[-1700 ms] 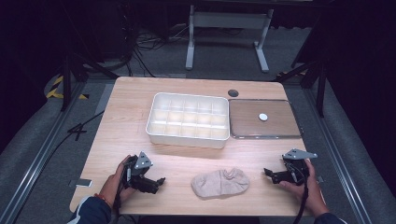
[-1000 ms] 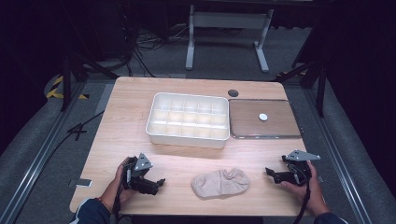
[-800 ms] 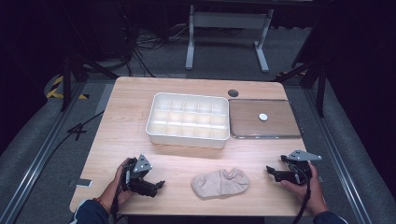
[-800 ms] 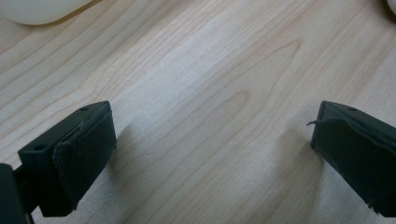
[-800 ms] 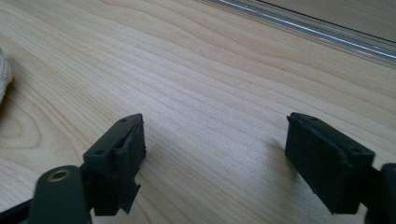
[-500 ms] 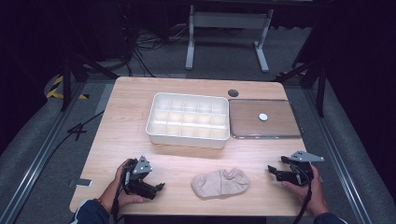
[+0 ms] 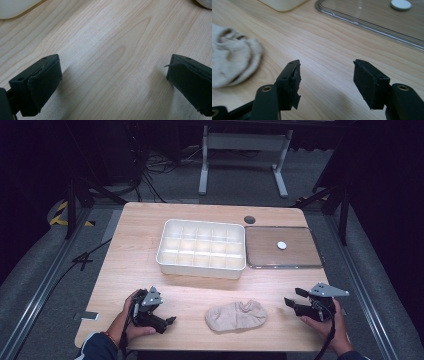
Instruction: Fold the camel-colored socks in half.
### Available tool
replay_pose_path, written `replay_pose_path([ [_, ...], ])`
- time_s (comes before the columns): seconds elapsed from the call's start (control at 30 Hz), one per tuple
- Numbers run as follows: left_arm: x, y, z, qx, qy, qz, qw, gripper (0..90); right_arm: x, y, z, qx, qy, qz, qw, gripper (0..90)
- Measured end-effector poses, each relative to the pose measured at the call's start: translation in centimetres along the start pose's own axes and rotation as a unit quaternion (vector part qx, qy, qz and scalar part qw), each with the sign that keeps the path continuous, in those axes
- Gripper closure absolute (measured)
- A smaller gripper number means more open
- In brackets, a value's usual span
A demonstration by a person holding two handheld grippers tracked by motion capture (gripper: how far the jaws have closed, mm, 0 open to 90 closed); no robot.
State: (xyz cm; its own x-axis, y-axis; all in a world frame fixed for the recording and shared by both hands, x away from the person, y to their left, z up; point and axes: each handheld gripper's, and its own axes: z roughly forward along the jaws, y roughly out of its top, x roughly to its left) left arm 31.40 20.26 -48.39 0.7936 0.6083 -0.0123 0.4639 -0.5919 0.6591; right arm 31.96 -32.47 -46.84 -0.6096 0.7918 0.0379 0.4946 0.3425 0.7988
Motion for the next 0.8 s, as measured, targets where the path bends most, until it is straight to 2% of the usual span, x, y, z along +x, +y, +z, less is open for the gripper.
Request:
replay_pose_path([
  [0.17,0.0,0.0,0.0,-0.001,0.002,0.001,1.0,0.3,1.7,0.9,-0.4,-0.02,0.022,-0.02,0.9994,39.1],
  [0.37,0.0,0.0,0.0,-0.001,0.001,0.001,1.0,0.3,3.2,1.9,-0.1,-0.03,0.052,-0.039,0.9974,43.8],
  [0.67,-0.1,-0.2,-0.2,-0.003,0.006,-0.007,0.9999,0.6,5.5,3.0,1.1,-0.02,0.086,-0.071,0.9936,46.1],
  [0.73,-0.2,-0.3,-0.2,-0.005,0.004,-0.009,0.9999,0.7,6.2,3.4,1.5,-0.021,0.094,-0.08,0.9921,46.1],
  [0.8,-0.2,-0.4,-0.3,-0.003,0.012,-0.009,0.9999,0.7,7.0,3.7,1.9,-0.018,0.103,-0.089,0.9905,46.1],
])
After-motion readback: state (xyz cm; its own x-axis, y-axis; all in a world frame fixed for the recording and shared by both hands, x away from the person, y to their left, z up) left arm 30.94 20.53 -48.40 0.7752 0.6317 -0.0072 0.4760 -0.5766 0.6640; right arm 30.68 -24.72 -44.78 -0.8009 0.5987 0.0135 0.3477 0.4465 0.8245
